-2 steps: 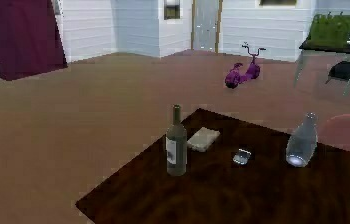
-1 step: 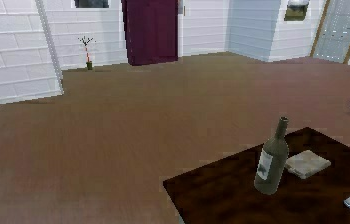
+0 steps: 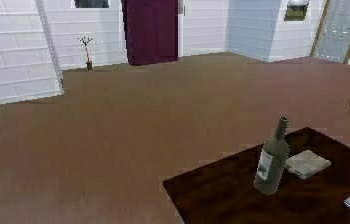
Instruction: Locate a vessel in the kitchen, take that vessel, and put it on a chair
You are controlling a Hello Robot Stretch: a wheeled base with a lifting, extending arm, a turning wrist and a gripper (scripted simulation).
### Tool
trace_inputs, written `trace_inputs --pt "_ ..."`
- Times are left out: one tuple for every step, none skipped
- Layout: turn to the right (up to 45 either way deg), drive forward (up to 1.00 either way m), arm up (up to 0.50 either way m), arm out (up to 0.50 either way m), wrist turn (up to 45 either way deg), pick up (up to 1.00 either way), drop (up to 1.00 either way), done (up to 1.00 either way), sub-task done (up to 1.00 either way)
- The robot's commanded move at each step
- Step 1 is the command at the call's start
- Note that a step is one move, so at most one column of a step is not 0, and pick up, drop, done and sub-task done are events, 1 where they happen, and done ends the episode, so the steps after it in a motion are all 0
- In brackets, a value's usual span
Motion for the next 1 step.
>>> trace_inputs --pt "0.0 0.00 0.36 0.00 0.0 0.00 0.00 0.00 0.00"
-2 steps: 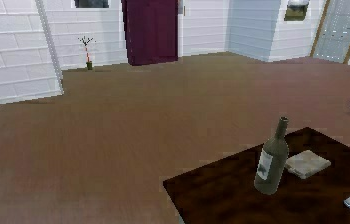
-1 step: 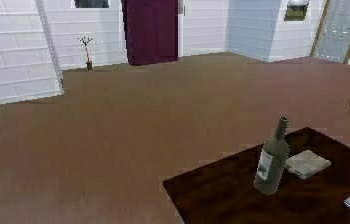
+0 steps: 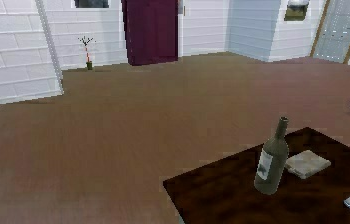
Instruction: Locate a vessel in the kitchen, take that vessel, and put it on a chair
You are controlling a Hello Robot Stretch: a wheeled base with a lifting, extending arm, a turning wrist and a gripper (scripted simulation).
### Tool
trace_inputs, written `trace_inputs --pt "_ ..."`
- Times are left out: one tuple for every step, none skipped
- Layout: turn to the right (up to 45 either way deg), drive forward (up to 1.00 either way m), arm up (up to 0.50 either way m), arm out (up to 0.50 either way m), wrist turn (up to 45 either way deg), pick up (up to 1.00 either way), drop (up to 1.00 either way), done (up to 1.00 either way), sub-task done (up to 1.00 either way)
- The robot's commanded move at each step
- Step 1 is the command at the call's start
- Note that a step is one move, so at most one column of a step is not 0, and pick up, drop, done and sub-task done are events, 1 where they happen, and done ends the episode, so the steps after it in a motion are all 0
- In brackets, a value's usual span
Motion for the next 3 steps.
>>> trace_inputs --pt "0.0 0.00 0.00 0.32 0.0 0.00 0.00 0.00 0.00" --pt "0.0 0.00 0.00 0.00 45.0 0.00 0.00 0.00 0.00" --pt "0.0 0.00 0.00 0.00 45.0 0.00 0.00 0.00 0.00"
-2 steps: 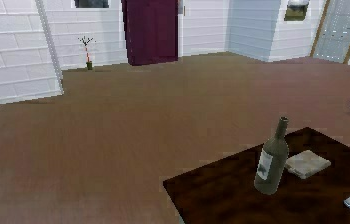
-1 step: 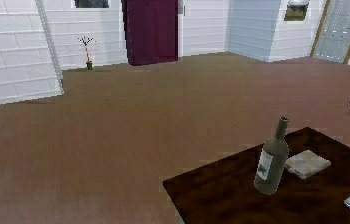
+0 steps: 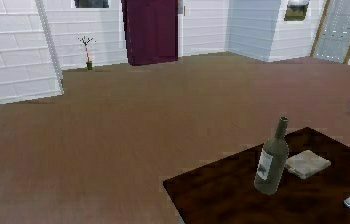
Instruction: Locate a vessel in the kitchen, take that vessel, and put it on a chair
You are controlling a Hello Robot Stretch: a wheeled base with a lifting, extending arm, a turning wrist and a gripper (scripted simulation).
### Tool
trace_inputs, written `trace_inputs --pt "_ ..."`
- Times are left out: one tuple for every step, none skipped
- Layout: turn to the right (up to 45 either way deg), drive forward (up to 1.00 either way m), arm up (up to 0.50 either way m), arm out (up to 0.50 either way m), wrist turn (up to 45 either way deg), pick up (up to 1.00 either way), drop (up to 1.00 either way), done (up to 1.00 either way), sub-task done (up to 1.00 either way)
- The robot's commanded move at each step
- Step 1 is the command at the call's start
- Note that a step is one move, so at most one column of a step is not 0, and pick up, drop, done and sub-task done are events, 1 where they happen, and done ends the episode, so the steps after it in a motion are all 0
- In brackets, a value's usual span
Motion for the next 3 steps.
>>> trace_inputs --pt "0.0 0.00 0.00 0.00 45.0 0.00 0.00 0.00 0.00" --pt "0.0 0.00 0.00 0.00 9.0 0.00 0.00 0.00 0.00" --pt "0.0 0.00 -0.30 0.00 0.0 0.00 0.00 0.00 0.00"
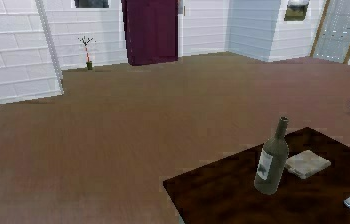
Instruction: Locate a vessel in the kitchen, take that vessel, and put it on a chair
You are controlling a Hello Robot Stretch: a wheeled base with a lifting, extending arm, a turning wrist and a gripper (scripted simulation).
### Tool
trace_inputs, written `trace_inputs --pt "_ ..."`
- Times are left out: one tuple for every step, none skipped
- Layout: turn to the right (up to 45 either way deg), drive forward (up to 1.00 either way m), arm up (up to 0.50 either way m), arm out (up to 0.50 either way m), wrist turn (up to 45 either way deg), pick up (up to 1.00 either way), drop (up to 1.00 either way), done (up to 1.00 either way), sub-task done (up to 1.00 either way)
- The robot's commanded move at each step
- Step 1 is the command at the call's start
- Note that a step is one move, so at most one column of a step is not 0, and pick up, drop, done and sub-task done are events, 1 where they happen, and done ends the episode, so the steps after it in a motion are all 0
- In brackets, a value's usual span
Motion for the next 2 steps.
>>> trace_inputs --pt "0.0 0.00 0.00 0.00 0.0 1.00 0.00 0.00 0.00" --pt "0.0 0.00 0.10 0.00 0.0 0.00 0.00 0.00 0.00"
